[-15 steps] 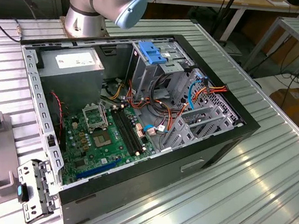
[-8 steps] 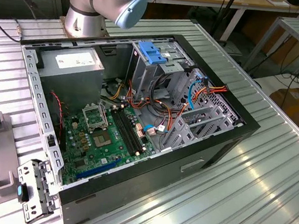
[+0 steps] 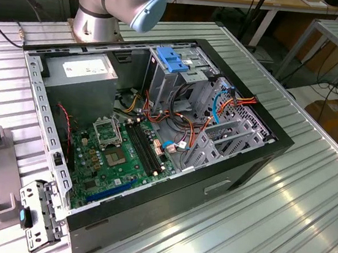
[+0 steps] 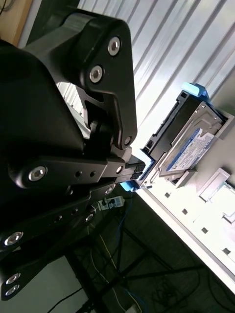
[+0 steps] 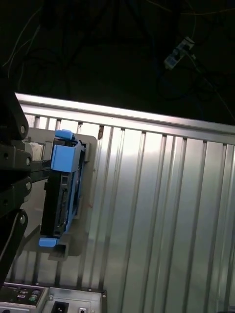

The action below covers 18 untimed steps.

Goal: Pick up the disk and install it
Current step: 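Pick up the disk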

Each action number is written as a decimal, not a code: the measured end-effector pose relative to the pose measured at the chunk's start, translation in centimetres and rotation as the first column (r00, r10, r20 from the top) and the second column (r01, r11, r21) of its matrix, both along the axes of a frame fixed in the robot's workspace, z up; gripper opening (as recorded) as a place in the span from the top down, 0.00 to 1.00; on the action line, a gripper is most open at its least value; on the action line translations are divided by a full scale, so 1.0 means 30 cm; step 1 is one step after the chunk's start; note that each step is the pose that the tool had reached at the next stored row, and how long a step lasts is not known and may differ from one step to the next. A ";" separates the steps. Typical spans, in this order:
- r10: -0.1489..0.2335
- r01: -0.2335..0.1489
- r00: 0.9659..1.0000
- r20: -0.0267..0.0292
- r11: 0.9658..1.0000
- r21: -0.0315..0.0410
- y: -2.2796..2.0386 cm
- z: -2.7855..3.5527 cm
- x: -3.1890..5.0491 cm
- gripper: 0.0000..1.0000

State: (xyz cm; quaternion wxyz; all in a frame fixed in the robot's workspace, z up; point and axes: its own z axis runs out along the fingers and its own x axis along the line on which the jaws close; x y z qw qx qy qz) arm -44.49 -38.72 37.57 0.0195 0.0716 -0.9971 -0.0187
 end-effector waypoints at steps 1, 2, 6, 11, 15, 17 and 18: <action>0.006 -0.006 1.000 0.000 1.000 0.000 0.000 0.000 0.000 0.89; 0.015 -0.015 1.000 0.000 1.000 0.000 0.000 0.000 0.000 0.89; 0.045 -0.045 0.999 0.000 0.999 0.000 0.000 0.000 0.000 0.89; 0.087 -0.087 0.996 0.000 0.996 0.000 0.000 0.000 0.000 0.89; 0.128 -0.128 0.992 0.000 0.992 0.000 0.000 0.000 0.000 0.89; 0.153 -0.153 0.988 0.000 0.988 0.000 0.000 0.000 0.000 0.89; 0.161 -0.161 0.987 0.000 0.987 0.000 0.000 0.000 0.000 0.89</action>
